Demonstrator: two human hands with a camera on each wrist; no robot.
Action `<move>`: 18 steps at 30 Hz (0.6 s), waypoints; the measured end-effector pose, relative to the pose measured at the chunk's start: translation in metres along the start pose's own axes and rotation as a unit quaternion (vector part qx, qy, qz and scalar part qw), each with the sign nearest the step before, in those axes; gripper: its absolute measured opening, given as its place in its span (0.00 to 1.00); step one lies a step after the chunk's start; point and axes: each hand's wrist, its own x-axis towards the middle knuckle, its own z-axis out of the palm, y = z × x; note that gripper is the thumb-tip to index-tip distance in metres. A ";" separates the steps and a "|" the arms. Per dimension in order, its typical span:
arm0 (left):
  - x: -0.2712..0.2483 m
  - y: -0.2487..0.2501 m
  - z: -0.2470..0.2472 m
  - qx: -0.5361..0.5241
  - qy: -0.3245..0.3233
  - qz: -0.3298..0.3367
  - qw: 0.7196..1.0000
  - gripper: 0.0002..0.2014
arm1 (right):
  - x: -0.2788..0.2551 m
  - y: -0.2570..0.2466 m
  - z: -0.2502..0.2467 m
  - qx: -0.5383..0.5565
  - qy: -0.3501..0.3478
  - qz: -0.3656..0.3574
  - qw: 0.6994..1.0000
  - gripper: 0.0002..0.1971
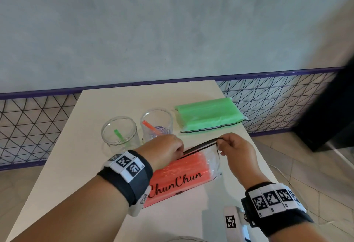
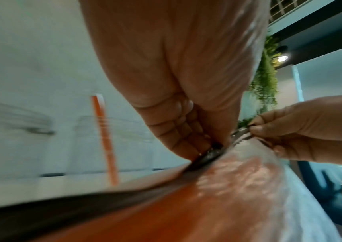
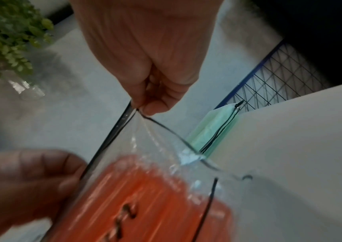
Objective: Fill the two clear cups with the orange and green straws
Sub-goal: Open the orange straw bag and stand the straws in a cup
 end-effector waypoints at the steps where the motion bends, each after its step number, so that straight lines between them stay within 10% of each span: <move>1: -0.004 -0.006 0.000 0.001 -0.005 -0.007 1.000 0.09 | 0.002 0.000 0.000 -0.006 0.017 0.004 1.000 0.08; 5: -0.014 -0.014 0.005 0.009 0.002 -0.034 0.999 0.08 | -0.007 -0.014 0.015 -0.217 0.044 -0.130 0.967 0.10; 8: -0.009 -0.011 0.008 -0.012 0.016 -0.047 0.999 0.10 | -0.022 -0.024 0.053 -0.299 -0.064 -0.281 0.910 0.18; 18: -0.016 -0.013 0.004 -0.019 -0.001 -0.054 0.998 0.09 | -0.016 -0.017 0.081 -0.347 -0.187 -0.242 0.886 0.07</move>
